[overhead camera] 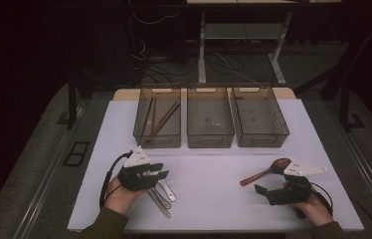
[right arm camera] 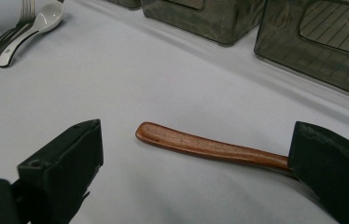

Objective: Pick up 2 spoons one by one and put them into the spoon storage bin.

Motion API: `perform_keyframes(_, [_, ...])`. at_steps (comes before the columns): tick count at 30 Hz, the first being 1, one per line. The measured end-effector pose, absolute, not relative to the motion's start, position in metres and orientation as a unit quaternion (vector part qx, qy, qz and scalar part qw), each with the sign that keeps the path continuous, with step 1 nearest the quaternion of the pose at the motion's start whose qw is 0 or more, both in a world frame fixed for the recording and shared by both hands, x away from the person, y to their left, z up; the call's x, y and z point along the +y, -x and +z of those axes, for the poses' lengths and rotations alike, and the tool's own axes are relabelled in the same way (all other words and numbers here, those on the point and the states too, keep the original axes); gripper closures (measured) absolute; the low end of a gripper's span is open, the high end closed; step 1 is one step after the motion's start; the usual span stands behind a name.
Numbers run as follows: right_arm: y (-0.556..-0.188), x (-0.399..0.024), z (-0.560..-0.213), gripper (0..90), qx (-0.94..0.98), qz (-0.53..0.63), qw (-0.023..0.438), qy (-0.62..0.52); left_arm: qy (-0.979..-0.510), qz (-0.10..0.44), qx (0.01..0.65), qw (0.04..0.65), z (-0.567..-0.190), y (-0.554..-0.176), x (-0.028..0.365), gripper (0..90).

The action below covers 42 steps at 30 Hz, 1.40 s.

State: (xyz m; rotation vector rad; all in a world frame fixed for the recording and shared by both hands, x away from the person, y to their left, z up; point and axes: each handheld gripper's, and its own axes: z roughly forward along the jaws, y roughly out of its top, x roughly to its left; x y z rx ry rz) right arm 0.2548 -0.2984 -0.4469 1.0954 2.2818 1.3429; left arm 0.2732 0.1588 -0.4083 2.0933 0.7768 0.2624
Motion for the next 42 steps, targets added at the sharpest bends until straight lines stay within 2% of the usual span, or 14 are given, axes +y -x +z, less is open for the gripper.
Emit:
perform_keyframes(6, [-0.255, -0.298, -0.447, 2.9, 0.789, 0.463, 0.139, -0.379, -0.855, 0.080, 0.306, 0.411, -0.418, -0.265, 0.160, 88.8])
perform_keyframes(11, [-0.255, -0.298, -0.447, 2.9, 0.789, 0.463, 0.139, -0.379, -0.879, 0.080, 0.293, 0.367, -0.428, -0.260, 0.156, 88.8])
perform_keyframes(17, [-0.255, -0.298, -0.447, 2.9, 0.790, 0.463, 0.139, -0.378, -0.886, 0.064, 0.289, 0.357, -0.433, -0.258, 0.150, 88.8])
perform_keyframes(32, [-0.255, -0.296, -0.447, 2.9, 0.792, 0.460, 0.140, -0.377, -0.875, 0.045, 0.294, 0.382, -0.437, -0.269, 0.141, 88.8])
perform_keyframes(42, [-0.255, -0.296, -0.447, 2.9, 0.792, 0.459, 0.140, -0.376, -0.886, 0.054, 0.284, 0.362, -0.441, -0.279, 0.127, 88.8])
